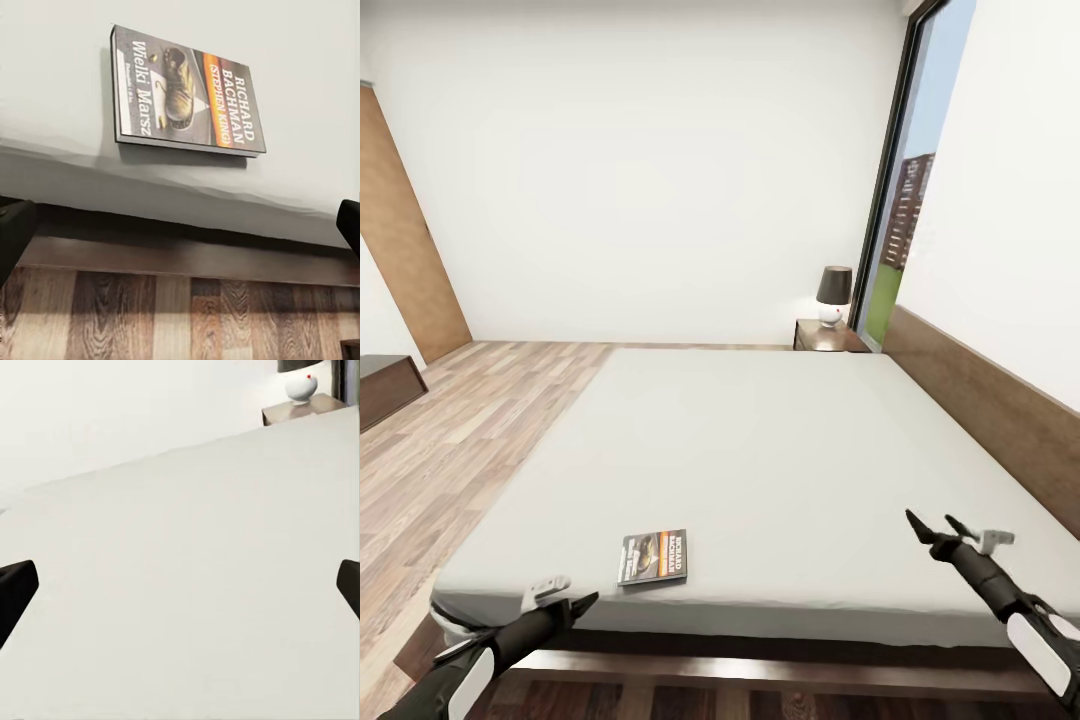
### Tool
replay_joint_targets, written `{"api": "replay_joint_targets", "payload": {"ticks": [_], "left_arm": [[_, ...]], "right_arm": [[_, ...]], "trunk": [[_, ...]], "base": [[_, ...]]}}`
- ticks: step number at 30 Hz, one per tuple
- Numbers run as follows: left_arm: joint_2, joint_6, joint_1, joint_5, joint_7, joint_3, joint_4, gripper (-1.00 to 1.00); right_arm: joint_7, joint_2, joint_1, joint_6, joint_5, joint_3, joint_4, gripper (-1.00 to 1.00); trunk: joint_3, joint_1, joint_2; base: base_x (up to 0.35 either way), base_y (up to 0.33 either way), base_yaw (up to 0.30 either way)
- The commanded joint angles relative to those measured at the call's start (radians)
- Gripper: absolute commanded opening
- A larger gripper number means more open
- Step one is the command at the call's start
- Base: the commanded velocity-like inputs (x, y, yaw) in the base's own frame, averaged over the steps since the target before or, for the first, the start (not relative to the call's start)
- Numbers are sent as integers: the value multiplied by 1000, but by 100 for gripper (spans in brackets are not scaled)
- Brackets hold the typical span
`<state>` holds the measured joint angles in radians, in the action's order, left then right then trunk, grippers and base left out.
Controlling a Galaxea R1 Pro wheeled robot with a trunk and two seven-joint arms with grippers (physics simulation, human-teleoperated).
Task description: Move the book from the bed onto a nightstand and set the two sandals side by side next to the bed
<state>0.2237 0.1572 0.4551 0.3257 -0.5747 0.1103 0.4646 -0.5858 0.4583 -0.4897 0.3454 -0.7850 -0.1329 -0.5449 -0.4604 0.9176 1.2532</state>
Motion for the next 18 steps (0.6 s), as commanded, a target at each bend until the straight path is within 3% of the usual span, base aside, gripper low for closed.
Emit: {"api": "replay_joint_targets", "payload": {"ticks": [1, 2, 6, 8, 12, 15, 17, 18], "left_arm": [[-7, 9, 0, 9, -4, 3, 0, 100], [-8, 9, 0, 9, -4, 3, 0, 100], [-17, 9, 0, 9, -5, 2, 1, 100], [-19, 8, 0, 8, -5, 2, 2, 100], [-21, 11, 0, 9, -6, -3, 21, 100], [-31, 22, 1, 4, -8, -8, 89, 100], [-35, 94, 4, -12, -9, -10, 170, 100], [-35, 176, 5, -21, -9, -11, 234, 100]], "right_arm": [[-151, 2, -3, -14, 67, -7, 1, 100], [-185, 2, -3, -22, 80, -7, 1, 100], [-528, 2, -4, -156, 127, -6, -6, 100], [-646, 2, -4, -244, 132, -6, -8, 100], [-722, 9, -4, -452, 135, -3, -15, 100], [-727, 12, -4, -516, 136, 0, -15, 100], [-727, 12, -4, -529, 136, 0, -14, 100], [-727, 12, -4, -532, 136, 0, -14, 100]], "trunk": [[-1, 0, 1], [-1, 0, 1], [-1, 0, 1], [-1, 0, 1], [-1, 0, 1], [-1, 0, 1], [-1, 0, 1], [-1, 0, 1]], "base": [[0, 0, 0], [0, 0, 0], [0, 0, 0], [0, 0, 0], [0, 0, 0], [0, 0, 0], [0, 0, 0], [0, 0, 0]]}}
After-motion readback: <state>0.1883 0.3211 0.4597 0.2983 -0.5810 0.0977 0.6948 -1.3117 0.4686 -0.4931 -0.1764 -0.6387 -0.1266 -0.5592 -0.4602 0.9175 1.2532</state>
